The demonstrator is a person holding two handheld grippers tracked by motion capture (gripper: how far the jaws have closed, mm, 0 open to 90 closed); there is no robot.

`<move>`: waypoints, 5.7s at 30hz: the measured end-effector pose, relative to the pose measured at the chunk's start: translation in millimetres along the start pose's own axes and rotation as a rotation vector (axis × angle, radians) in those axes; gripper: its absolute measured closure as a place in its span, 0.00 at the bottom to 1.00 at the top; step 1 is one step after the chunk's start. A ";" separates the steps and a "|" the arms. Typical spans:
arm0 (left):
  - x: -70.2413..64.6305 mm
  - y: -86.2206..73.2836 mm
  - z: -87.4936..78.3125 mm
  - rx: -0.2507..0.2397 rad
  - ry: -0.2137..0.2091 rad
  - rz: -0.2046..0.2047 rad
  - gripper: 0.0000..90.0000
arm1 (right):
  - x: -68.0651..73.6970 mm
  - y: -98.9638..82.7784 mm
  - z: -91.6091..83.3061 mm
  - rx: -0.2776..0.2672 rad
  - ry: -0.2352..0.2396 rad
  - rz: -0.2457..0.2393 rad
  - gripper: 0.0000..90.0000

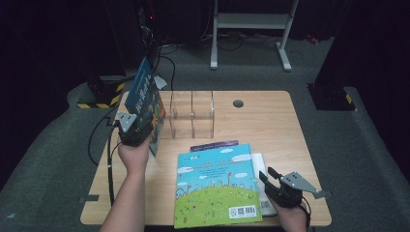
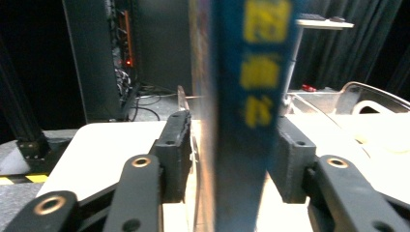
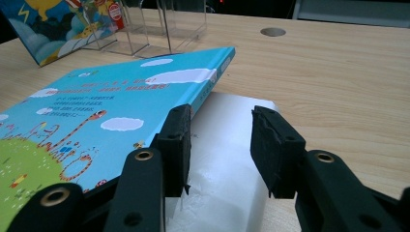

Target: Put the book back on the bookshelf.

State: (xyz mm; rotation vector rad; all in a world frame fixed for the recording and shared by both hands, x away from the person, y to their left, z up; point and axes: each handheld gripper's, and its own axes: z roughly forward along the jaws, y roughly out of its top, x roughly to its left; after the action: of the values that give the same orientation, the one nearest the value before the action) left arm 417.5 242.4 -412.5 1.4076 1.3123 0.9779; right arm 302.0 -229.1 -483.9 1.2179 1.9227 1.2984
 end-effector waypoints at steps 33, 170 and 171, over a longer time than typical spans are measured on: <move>26.0 -37.9 -46.9 0.089 -0.034 -0.029 0.45 | 3.4 0.1 1.2 0.009 0.018 -0.017 0.66; -89.6 -142.1 -85.1 0.503 -0.476 -0.043 0.16 | 31.5 8.1 20.9 0.300 0.253 0.124 0.37; -89.9 -141.9 -84.9 0.503 -0.476 -0.043 0.16 | 30.7 7.9 20.4 0.297 0.254 0.124 0.38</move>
State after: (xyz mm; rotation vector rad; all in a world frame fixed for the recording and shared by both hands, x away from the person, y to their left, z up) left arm 292.1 160.0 -526.1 1.8389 1.2551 0.2480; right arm 307.1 -191.8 -483.0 1.3888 2.3204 1.3159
